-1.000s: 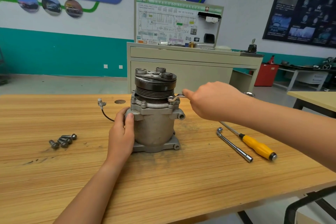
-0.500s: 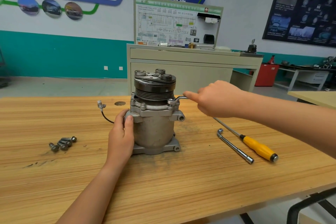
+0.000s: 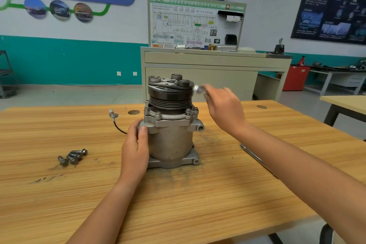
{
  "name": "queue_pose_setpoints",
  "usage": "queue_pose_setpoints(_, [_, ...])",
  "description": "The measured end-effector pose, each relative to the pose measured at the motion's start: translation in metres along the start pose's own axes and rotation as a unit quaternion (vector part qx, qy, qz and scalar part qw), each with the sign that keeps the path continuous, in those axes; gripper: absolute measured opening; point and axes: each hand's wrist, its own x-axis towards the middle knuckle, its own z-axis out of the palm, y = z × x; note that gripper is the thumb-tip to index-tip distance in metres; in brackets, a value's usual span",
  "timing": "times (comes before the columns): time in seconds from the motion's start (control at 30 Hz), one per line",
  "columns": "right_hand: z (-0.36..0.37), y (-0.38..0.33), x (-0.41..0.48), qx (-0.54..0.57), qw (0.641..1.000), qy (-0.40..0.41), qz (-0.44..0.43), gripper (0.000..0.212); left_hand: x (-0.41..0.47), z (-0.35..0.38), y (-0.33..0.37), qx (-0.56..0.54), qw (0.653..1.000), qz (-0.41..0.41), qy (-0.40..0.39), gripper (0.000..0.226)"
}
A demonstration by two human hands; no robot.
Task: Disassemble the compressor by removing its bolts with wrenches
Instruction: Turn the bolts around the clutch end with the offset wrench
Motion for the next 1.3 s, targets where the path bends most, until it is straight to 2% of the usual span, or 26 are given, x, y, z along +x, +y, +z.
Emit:
queue_pose_setpoints(0.03, [-0.011, -0.004, -0.004, 0.036, 0.999, 0.001, 0.037, 0.03, 0.0, 0.0, 0.0, 0.0, 1.0, -0.001, 0.001, 0.037])
queue_pose_setpoints(0.1, [-0.033, -0.012, -0.013, 0.064, 0.996, -0.022, 0.053, 0.038, 0.001, 0.0, 0.0, -0.002, 1.0, -0.005, 0.003, 0.036])
queue_pose_setpoints(0.2, [-0.06, -0.019, -0.024, -0.025, 0.991, -0.128, 0.026, 0.041, 0.001, -0.001, 0.002, -0.001, 1.0, -0.008, 0.009, 0.037])
queue_pose_setpoints(0.3, [-0.07, -0.022, -0.024, -0.112, 0.971, -0.211, 0.029, 0.041, 0.0, 0.0, 0.007, -0.026, 0.999, -0.019, 0.015, 0.04])
queue_pose_setpoints(0.47, [-0.071, -0.034, -0.017, -0.144, 0.951, -0.267, 0.052, 0.049, -0.001, 0.0, 0.009, -0.05, 0.998, -0.038, 0.028, 0.041])
queue_pose_setpoints(0.6, [-0.076, -0.053, -0.008, -0.22, 0.925, -0.308, 0.031, 0.045, 0.0, -0.001, 0.008, -0.041, 0.998, -0.032, 0.025, 0.04])
queue_pose_setpoints(0.77, [-0.079, -0.087, 0.012, -0.259, 0.883, -0.388, -0.044, 0.026, 0.0, 0.0, 0.007, -0.03, 0.999, -0.027, 0.024, 0.041])
queue_pose_setpoints(0.9, [-0.079, -0.079, 0.01, -0.284, 0.877, -0.38, -0.076, 0.023, 0.0, 0.0, 0.007, -0.032, 0.999, -0.025, 0.023, 0.041])
queue_pose_setpoints(1.03, [-0.068, -0.029, 0.007, -0.279, 0.894, -0.335, -0.103, 0.046, -0.002, 0.0, 0.007, -0.039, 0.999, -0.024, 0.02, 0.042])
queue_pose_setpoints(1.13, [-0.053, 0.007, 0.021, -0.283, 0.886, -0.336, -0.15, 0.054, -0.001, 0.0, 0.007, -0.037, 0.999, -0.019, 0.018, 0.041])
queue_pose_setpoints(1.23, [-0.033, 0.021, 0.027, -0.241, 0.906, -0.303, -0.172, 0.048, 0.0, -0.001, 0.006, -0.039, 0.999, -0.019, 0.013, 0.04])
queue_pose_setpoints(1.3, [-0.016, 0.027, 0.021, -0.18, 0.937, -0.217, -0.204, 0.036, 0.0, -0.001, 0.005, -0.042, 0.999, -0.02, 0.013, 0.04])
